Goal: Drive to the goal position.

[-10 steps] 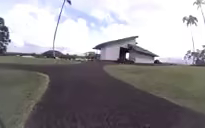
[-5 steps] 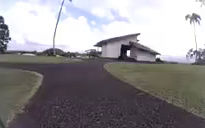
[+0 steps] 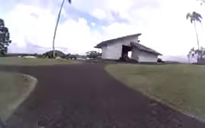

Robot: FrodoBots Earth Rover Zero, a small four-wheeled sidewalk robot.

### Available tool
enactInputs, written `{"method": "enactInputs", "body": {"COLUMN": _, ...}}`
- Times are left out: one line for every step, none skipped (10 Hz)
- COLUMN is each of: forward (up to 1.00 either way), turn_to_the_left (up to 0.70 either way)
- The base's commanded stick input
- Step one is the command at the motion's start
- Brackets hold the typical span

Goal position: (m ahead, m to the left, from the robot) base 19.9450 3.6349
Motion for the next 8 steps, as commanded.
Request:
{"method": "enactInputs", "body": {"forward": 0.85, "turn_to_the_left": 0.00}}
{"method": "enactInputs", "body": {"forward": 0.85, "turn_to_the_left": 0.00}}
{"method": "enactInputs", "body": {"forward": 0.85, "turn_to_the_left": 0.00}}
{"method": "enactInputs", "body": {"forward": 0.85, "turn_to_the_left": 0.00}}
{"method": "enactInputs", "body": {"forward": 0.85, "turn_to_the_left": 0.00}}
{"method": "enactInputs", "body": {"forward": 0.85, "turn_to_the_left": 0.00}}
{"method": "enactInputs", "body": {"forward": 0.85, "turn_to_the_left": 0.00}}
{"method": "enactInputs", "body": {"forward": 0.85, "turn_to_the_left": 0.00}}
